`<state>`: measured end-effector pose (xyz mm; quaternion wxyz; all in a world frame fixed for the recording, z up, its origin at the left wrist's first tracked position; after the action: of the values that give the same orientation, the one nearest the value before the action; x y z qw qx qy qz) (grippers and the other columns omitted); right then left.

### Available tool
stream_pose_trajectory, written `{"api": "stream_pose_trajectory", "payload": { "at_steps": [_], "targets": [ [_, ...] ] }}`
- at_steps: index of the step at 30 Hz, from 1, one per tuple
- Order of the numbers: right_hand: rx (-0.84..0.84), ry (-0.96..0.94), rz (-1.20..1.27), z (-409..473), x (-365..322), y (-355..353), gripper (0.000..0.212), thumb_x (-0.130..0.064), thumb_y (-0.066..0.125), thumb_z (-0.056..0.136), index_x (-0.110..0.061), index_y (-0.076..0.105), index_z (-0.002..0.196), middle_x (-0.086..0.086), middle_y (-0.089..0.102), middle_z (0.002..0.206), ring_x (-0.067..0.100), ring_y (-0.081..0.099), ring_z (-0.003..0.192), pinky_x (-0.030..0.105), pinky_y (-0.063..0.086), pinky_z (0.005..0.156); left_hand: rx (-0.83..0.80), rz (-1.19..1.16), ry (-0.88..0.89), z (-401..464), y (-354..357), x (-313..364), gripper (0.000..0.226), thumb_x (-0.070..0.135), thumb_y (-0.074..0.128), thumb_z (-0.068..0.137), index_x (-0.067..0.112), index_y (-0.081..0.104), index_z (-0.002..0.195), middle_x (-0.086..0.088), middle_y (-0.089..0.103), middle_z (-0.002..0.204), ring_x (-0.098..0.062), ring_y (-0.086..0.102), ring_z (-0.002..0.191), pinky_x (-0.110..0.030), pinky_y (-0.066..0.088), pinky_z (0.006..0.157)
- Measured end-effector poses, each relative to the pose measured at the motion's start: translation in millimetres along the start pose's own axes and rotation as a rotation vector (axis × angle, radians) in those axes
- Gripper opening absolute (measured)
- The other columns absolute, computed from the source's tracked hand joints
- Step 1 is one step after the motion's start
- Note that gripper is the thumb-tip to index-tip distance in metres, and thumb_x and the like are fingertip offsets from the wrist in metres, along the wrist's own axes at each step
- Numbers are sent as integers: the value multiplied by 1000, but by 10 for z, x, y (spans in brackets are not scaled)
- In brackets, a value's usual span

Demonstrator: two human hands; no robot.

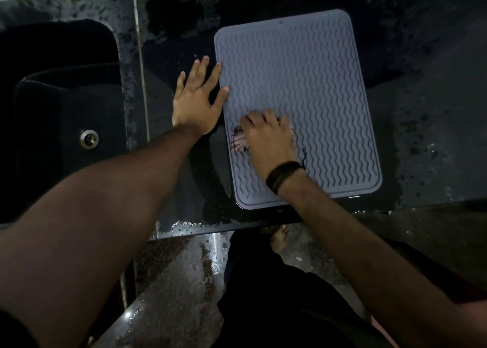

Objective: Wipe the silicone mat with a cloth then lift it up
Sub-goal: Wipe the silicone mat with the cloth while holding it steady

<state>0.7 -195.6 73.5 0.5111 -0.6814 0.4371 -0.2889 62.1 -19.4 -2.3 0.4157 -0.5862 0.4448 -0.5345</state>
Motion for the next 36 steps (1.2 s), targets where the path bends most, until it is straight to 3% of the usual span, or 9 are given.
{"api": "stream_pose_trajectory", "payload": {
  "at_steps": [3,10,13,18,21,25,29,33,36],
  "targets": [
    [-19,-16,-33,-306,-15,173,59,-18,64,75,-15,51,133,8,48,137,30,40,124,48,35,99,1,6,-7,0,20,-18,64,61,21,106,32,20,163,0,10,172,-16,5,158,-43,2,128],
    [-169,-45,-3,-1166,58,289,56,-11,28,82,-19,49,133,2,45,141,29,42,121,44,33,99,-2,-19,-1,0,0,-8,63,58,24,107,31,21,163,-1,10,172,-18,5,158,-44,2,128],
    [-194,-37,25,-1184,95,200,59,-10,31,76,-22,50,131,-1,46,140,27,41,122,42,32,97,-3,-31,-2,-9,3,-8,63,59,25,107,31,21,163,-1,11,172,-17,5,158,-44,1,128],
    [-5,44,73,-748,26,-15,46,-12,50,78,-19,58,123,3,55,130,28,48,115,46,38,91,-3,-23,0,-3,7,-9,64,59,25,106,30,22,163,-1,11,172,-17,5,158,-44,2,128],
    [-2,21,67,-475,-108,34,52,-17,62,77,-18,53,129,5,52,133,29,44,118,46,36,94,4,-16,5,-7,3,-5,64,59,24,106,30,22,163,-1,12,172,-17,6,158,-44,2,128],
    [1,-1,8,-662,-155,235,52,-13,37,82,-16,53,131,8,50,136,28,45,116,46,39,94,-3,-18,2,-12,10,-13,65,61,22,106,31,21,163,-1,11,172,-17,5,158,-43,2,128],
    [-80,-32,41,-1107,-74,335,58,-8,28,77,-16,55,127,7,51,134,30,46,112,47,40,91,-3,-26,7,-10,2,-11,65,60,23,106,30,21,163,-1,11,172,-17,5,158,-43,1,128],
    [-143,-34,76,-1250,15,286,57,-7,40,71,-21,57,124,1,54,130,28,48,112,44,38,89,-1,-25,9,-15,0,-10,65,60,23,106,30,21,163,-2,11,172,-18,5,158,-44,1,128],
    [-52,26,118,-1040,10,141,55,-7,53,72,-22,57,125,0,54,132,28,48,114,45,38,90,-5,-23,7,-11,1,-11,66,61,21,105,30,21,163,-2,11,172,-18,4,158,-44,1,128]
  ]
}}
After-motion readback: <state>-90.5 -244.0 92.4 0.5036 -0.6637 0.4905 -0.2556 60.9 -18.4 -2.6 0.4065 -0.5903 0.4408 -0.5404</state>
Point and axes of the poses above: each hand's wrist, its own z-axis towards the middle knuckle, its own y-axis out of the palm, x = y × z, the point moved 3 cm from there along z, towards the middle knuckle
